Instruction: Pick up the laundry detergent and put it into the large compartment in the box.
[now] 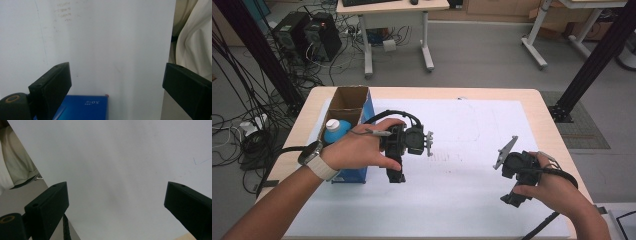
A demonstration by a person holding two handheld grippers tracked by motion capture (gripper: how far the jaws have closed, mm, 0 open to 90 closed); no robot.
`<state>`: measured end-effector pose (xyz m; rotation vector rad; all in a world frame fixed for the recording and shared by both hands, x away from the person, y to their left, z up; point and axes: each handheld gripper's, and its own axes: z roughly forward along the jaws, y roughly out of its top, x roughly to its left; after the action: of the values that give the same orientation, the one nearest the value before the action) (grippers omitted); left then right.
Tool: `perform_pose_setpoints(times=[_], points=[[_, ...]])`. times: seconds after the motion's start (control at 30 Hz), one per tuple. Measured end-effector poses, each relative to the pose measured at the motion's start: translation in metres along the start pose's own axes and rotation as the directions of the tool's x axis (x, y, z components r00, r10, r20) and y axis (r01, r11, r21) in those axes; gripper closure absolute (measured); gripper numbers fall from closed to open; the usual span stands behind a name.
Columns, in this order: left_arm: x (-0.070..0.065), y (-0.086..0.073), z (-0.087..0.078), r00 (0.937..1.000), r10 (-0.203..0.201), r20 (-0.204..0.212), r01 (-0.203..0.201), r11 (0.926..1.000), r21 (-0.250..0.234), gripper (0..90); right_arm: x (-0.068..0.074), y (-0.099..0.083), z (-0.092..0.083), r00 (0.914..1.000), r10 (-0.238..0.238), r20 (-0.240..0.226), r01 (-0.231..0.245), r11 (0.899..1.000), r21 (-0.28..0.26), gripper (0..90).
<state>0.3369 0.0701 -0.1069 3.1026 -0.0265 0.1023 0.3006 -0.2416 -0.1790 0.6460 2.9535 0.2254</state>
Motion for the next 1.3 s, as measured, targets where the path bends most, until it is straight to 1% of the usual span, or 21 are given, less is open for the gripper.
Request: perform_pose_setpoints(times=[0.17, 0.33, 0.6, 0.67, 0.77, 0.87, 1.0, 1.3], points=[[0.000, -0.001, 0.000, 1.0000, -0.006, -0.002, 0.006, 0.9999, -0.009, 8.8, 0.003, -0.003, -0.002, 0.9999, -0.008, 0.007, 0.008, 1.000, -0.007, 5.5], [-0.001, 0.001, -0.001, 1.0000, -0.001, -0.004, 0.001, 1.0000, 0.004, 8.8, 0.005, -0.004, -0.002, 0.9999, -0.010, 0.011, 0.010, 1.000, -0.013, 5.5], [-0.002, -0.002, -0.003, 1.0000, -0.005, -0.008, 0.005, 1.0000, -0.005, 8.8, 0.003, -0.005, -0.001, 0.9998, -0.016, 0.013, 0.016, 1.000, -0.019, 5.5], [-0.003, -0.003, -0.004, 0.9999, -0.012, -0.009, 0.012, 0.9999, -0.011, 8.8, 0.003, -0.004, -0.001, 0.9998, -0.017, 0.014, 0.017, 1.000, -0.017, 5.5], [-0.004, -0.002, -0.003, 0.9999, -0.004, -0.010, 0.004, 1.0000, -0.006, 8.8, 0.002, -0.002, 0.000, 0.9996, -0.024, 0.015, 0.024, 1.000, -0.018, 5.5], [-0.006, -0.003, -0.004, 0.9999, -0.007, -0.012, 0.006, 0.9999, -0.008, 8.7, 0.002, -0.001, 0.000, 0.9996, -0.026, 0.013, 0.026, 1.000, -0.018, 5.5], [-0.007, -0.004, -0.004, 0.9999, -0.012, -0.013, 0.012, 0.9999, -0.010, 8.7, 0.001, 0.002, 0.001, 0.9993, -0.037, 0.012, 0.037, 0.999, -0.016, 5.6], [-0.007, -0.006, -0.006, 0.9998, -0.015, -0.016, 0.015, 0.9998, -0.011, 8.8, -0.003, 0.008, 0.003, 0.9989, -0.046, 0.005, 0.046, 0.999, -0.011, 5.7]])
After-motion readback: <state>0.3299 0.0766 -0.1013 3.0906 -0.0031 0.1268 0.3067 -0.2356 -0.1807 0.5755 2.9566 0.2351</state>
